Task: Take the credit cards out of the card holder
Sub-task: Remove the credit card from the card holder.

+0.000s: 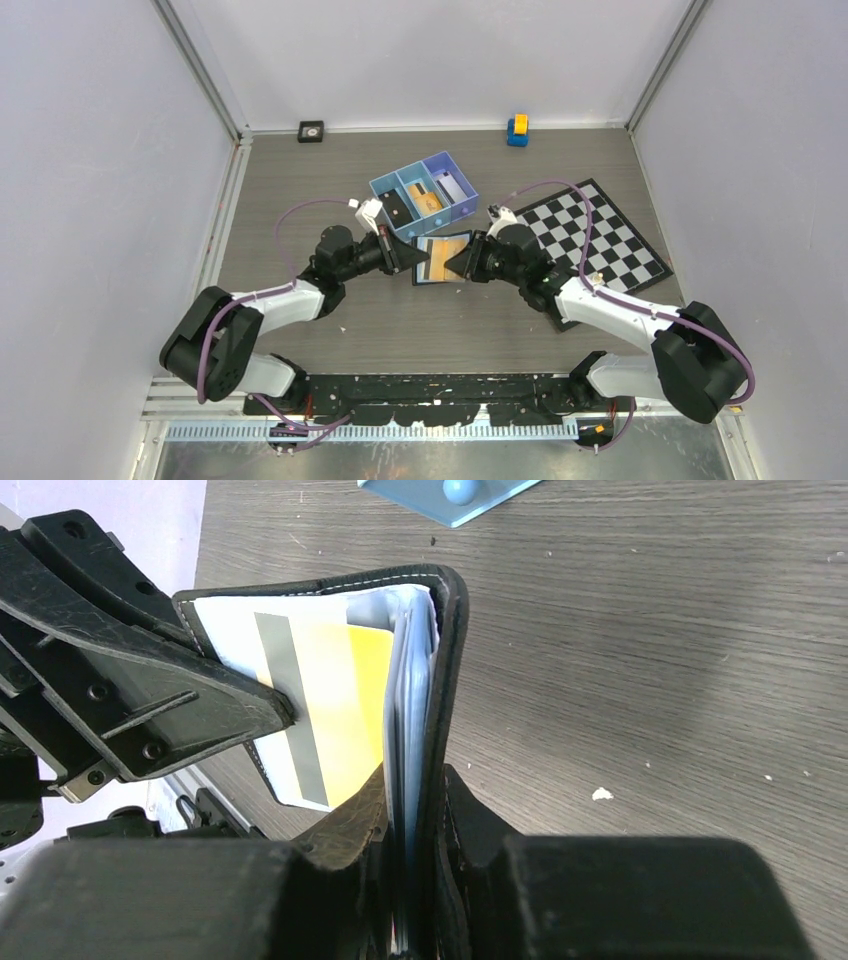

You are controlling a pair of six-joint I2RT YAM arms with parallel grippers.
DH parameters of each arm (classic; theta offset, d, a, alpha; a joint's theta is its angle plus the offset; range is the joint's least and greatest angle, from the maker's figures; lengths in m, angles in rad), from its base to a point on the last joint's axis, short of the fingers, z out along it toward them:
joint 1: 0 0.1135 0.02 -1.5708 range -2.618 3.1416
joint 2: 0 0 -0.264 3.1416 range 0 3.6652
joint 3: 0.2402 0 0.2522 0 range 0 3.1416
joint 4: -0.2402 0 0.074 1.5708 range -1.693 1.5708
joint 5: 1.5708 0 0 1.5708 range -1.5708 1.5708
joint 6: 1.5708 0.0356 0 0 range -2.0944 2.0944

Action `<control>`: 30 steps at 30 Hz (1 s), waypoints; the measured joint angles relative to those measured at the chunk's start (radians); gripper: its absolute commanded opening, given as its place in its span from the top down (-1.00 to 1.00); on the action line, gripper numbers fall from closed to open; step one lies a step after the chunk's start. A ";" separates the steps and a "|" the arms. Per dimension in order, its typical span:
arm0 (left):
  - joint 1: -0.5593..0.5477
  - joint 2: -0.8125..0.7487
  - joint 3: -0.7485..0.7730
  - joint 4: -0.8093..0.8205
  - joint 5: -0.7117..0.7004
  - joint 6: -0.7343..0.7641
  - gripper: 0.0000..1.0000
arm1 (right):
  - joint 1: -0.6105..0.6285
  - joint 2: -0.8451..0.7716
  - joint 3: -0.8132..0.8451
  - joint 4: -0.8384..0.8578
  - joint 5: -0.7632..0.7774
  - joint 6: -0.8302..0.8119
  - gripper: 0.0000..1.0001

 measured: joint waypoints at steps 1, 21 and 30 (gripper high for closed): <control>0.000 0.000 0.000 -0.004 -0.001 0.000 1.00 | 0.001 0.000 0.000 -0.004 0.007 0.000 0.54; -0.002 -0.069 -0.005 -0.118 -0.057 0.022 1.00 | -0.008 -0.110 0.000 -0.117 0.191 0.011 -0.61; -0.002 -0.125 -0.014 -0.174 -0.102 0.029 1.00 | -0.009 -0.296 -0.004 -0.163 0.273 -0.006 -0.51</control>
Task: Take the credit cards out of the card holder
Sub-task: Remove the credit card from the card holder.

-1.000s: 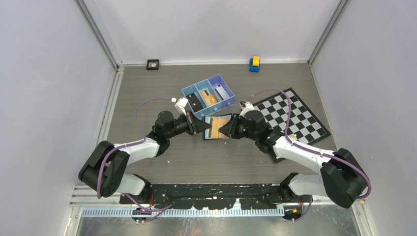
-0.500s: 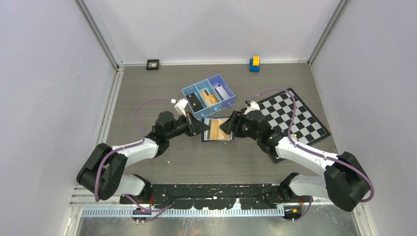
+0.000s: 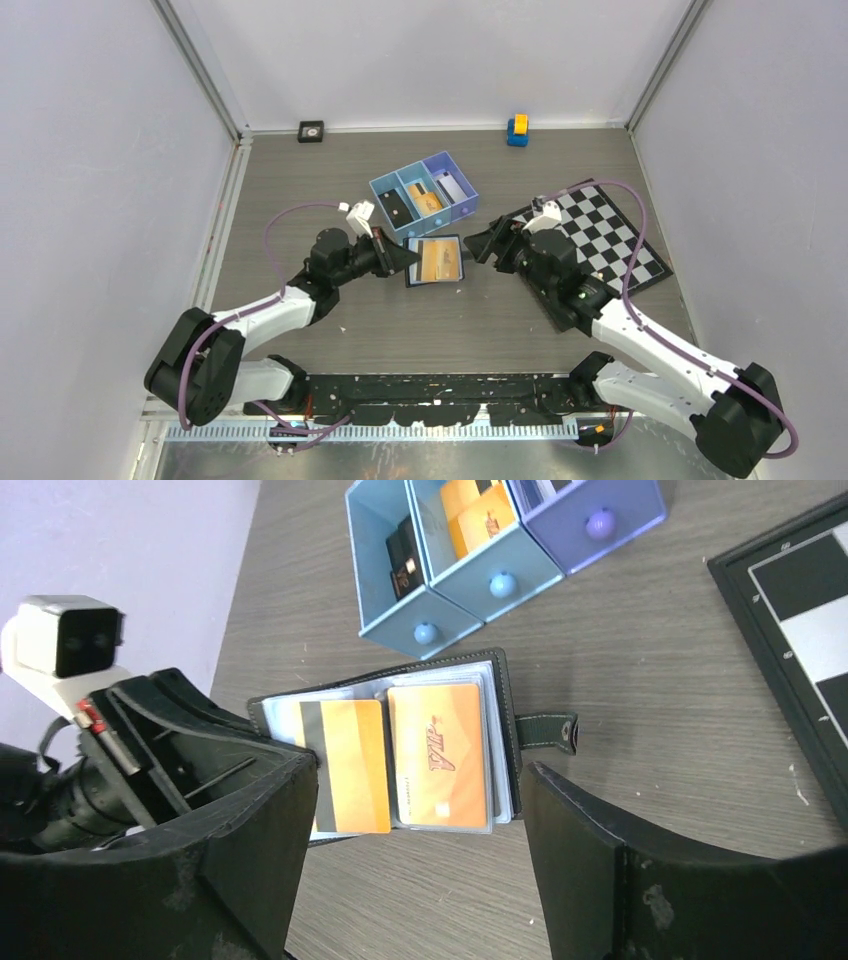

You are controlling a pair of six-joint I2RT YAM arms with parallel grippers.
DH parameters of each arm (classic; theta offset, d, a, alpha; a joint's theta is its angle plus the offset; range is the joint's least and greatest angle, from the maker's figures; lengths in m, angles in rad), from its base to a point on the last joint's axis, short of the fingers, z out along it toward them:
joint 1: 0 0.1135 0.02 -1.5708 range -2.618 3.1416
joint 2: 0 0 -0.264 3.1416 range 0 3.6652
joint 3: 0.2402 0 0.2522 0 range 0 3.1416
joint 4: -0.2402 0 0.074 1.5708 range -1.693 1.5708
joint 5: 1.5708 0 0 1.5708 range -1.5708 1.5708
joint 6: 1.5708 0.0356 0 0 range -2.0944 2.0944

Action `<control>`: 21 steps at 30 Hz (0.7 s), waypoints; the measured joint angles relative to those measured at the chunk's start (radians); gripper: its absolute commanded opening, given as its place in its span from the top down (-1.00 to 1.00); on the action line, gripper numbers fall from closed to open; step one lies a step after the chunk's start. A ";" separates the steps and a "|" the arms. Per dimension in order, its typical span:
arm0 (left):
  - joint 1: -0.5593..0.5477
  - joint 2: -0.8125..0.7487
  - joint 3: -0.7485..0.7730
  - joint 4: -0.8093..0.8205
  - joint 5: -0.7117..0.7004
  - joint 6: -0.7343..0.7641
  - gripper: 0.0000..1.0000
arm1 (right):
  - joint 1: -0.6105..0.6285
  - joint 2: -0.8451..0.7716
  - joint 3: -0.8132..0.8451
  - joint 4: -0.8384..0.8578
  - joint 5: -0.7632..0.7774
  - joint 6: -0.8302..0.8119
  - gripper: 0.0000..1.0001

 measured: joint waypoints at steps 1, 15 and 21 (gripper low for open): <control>0.000 -0.003 0.000 -0.010 -0.006 0.001 1.00 | 0.000 -0.018 -0.001 -0.002 0.003 -0.005 -0.40; 0.000 -0.004 0.001 -0.064 -0.017 0.005 1.00 | 0.000 0.093 -0.052 0.184 -0.219 -0.035 0.44; 0.000 0.022 0.001 -0.072 -0.011 0.001 1.00 | -0.022 0.229 -0.052 0.215 -0.293 -0.008 0.50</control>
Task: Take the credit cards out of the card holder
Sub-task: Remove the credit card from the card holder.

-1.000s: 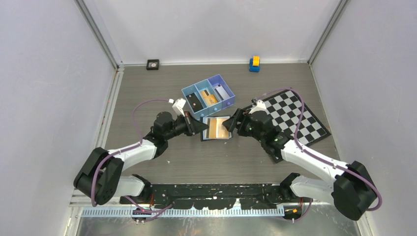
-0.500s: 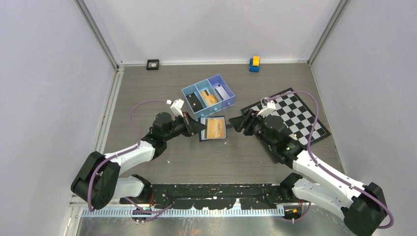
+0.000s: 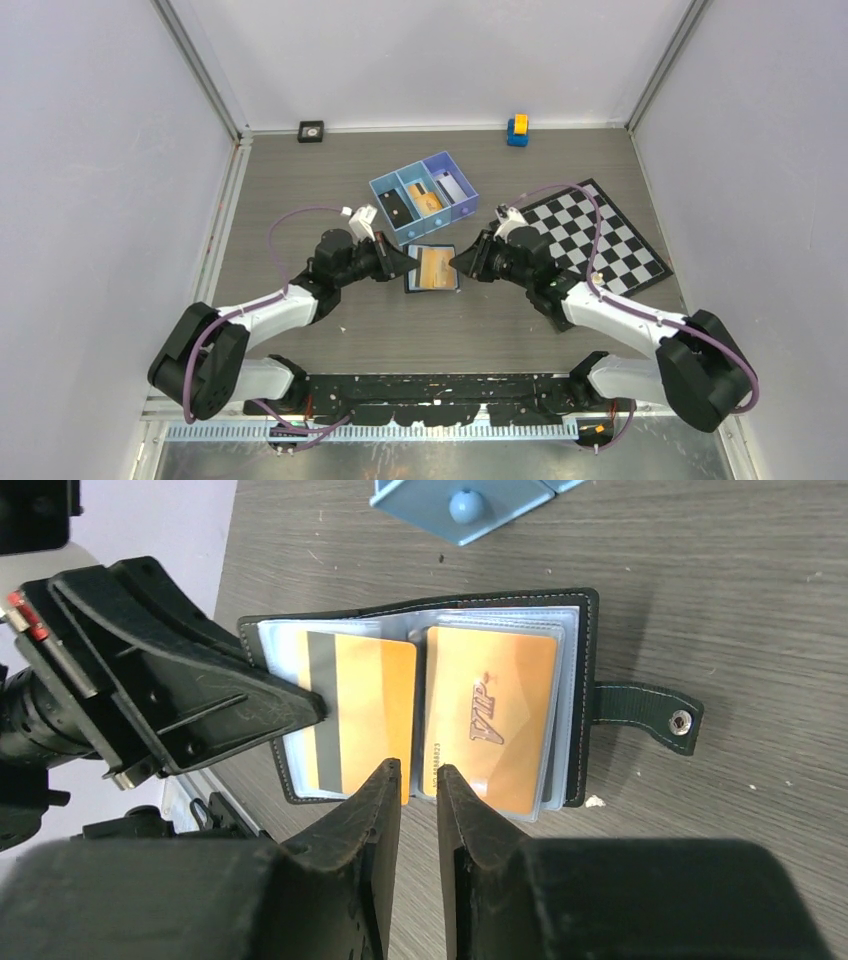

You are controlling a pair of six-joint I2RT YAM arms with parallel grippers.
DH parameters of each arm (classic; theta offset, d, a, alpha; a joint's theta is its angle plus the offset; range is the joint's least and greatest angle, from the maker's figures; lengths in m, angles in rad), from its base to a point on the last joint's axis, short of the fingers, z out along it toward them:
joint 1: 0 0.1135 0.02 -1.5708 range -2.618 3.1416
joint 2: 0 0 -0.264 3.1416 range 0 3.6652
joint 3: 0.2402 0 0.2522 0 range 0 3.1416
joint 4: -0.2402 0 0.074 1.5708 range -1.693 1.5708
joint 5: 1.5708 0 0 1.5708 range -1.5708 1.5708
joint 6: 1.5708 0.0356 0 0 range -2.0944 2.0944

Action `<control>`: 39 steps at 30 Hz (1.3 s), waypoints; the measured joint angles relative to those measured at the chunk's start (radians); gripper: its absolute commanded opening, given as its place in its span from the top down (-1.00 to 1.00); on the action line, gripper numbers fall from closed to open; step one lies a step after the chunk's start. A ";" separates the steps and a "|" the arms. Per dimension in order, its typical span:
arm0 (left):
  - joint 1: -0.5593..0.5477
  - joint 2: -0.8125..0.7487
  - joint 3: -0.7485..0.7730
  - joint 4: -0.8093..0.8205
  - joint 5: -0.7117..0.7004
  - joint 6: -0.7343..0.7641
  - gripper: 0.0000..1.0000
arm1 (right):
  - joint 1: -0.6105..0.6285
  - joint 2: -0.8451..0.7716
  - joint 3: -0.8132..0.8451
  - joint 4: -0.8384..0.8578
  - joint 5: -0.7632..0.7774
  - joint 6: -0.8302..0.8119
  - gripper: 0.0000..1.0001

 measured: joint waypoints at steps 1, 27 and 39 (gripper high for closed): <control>0.000 0.004 0.000 0.000 0.001 -0.003 1.00 | -0.006 0.016 0.000 0.006 -0.011 0.007 0.47; 0.028 -0.049 0.000 0.116 0.116 -0.127 1.00 | -0.113 0.161 -0.024 0.360 -0.302 0.177 -0.03; 0.049 -0.021 -0.010 0.259 0.181 -0.200 1.00 | -0.114 0.215 -0.066 0.573 -0.391 0.254 0.17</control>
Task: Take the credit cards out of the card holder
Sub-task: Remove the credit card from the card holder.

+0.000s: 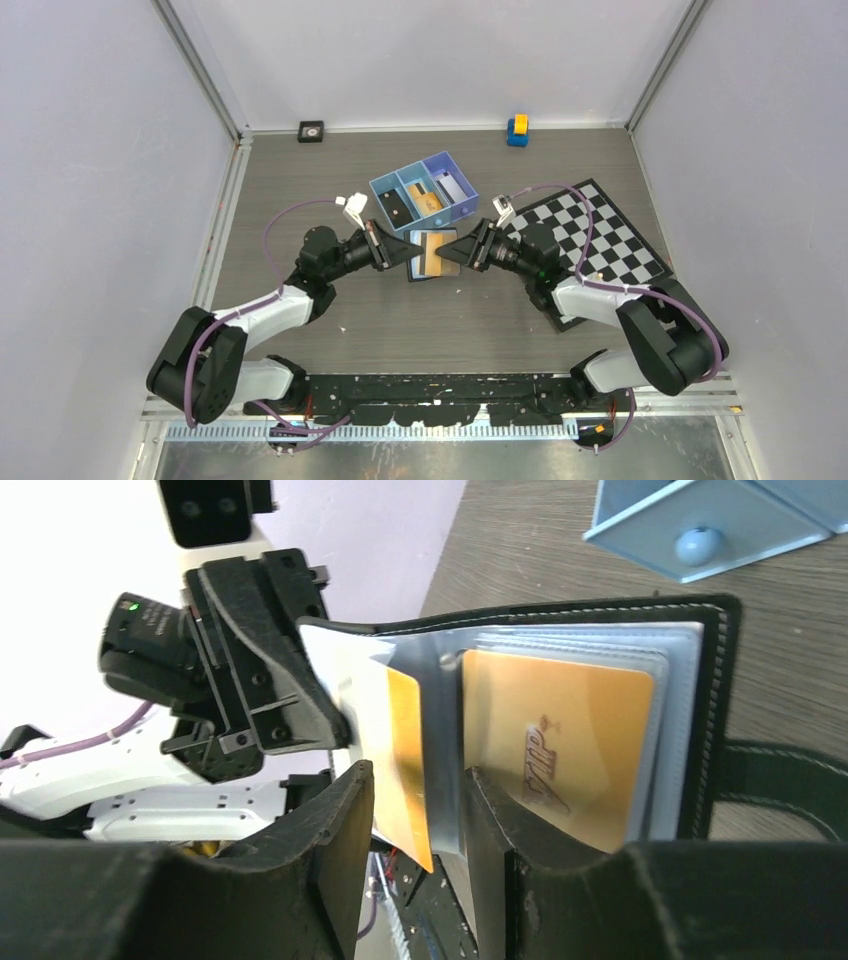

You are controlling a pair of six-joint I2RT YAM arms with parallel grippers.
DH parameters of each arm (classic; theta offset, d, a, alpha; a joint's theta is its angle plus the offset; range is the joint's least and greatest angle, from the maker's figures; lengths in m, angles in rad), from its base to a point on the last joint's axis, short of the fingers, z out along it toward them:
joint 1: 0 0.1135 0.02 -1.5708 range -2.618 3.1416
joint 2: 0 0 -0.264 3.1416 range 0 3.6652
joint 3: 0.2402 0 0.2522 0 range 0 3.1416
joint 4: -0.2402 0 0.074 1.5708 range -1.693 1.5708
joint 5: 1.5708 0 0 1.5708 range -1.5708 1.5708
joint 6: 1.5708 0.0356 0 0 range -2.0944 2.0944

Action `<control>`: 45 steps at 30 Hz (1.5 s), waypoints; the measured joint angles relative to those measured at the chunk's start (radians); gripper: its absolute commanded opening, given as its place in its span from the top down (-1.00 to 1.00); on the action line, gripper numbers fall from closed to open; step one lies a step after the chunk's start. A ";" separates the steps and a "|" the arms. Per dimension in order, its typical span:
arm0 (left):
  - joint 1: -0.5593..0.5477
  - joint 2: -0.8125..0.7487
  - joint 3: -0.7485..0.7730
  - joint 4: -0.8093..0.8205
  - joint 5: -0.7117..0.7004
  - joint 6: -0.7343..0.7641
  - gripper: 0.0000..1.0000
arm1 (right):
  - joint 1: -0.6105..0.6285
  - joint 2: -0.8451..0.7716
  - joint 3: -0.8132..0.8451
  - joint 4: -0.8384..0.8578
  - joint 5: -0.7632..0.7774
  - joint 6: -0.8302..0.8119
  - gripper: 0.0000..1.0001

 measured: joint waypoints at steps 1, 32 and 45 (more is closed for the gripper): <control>0.003 0.005 -0.001 0.010 0.004 -0.007 1.00 | 0.000 0.004 -0.006 0.028 -0.008 0.010 0.19; 0.030 -0.060 -0.060 0.051 0.029 -0.035 1.00 | 0.013 -0.031 -0.051 0.145 -0.039 0.071 0.99; 0.063 -0.367 -0.095 -0.234 -0.217 0.117 1.00 | -0.013 -0.165 -0.050 -0.149 0.121 -0.061 0.99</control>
